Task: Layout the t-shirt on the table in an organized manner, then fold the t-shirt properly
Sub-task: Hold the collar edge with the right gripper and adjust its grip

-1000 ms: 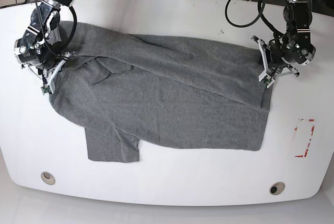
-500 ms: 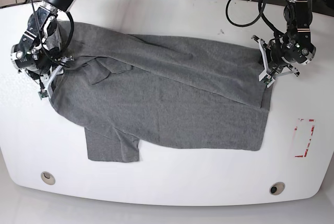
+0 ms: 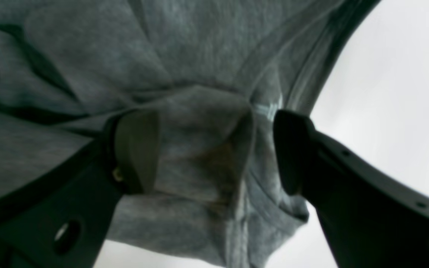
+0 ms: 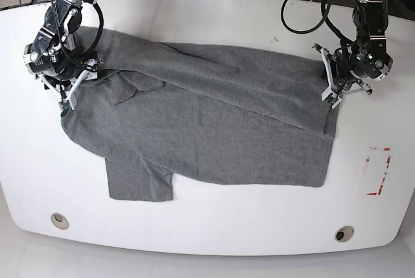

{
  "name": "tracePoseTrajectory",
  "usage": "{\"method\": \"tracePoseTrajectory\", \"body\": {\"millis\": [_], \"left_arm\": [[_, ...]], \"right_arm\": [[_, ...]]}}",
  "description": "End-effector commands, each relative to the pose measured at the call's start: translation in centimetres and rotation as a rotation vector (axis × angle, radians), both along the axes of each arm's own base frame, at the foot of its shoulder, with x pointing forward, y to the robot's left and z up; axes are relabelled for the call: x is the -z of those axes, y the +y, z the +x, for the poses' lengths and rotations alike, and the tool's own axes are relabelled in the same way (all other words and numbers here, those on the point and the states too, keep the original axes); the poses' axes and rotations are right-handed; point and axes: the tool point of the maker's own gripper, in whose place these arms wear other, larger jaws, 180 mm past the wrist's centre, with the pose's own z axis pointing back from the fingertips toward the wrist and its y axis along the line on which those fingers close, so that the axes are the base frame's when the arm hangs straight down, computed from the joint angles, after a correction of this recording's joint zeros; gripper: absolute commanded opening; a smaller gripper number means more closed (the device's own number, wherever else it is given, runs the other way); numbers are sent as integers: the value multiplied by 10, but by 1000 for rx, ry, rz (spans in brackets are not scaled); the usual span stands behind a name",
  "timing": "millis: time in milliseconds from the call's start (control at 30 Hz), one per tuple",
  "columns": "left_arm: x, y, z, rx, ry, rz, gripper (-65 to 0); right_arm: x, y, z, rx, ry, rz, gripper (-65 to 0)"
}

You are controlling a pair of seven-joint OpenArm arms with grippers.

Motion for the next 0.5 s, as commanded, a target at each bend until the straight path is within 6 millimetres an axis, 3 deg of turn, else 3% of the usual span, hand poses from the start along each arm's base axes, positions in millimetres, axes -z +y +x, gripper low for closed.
{"method": "tracePoseTrajectory", "body": {"millis": [0, 467], "left_arm": [[15, 19, -26, -3, 118, 101, -650], [15, 19, -26, -3, 118, 101, -650]], "right_arm": [[-6, -7, 7, 3, -38, -8, -238], [-6, -6, 9, 2, -51, -2, -636]]}}
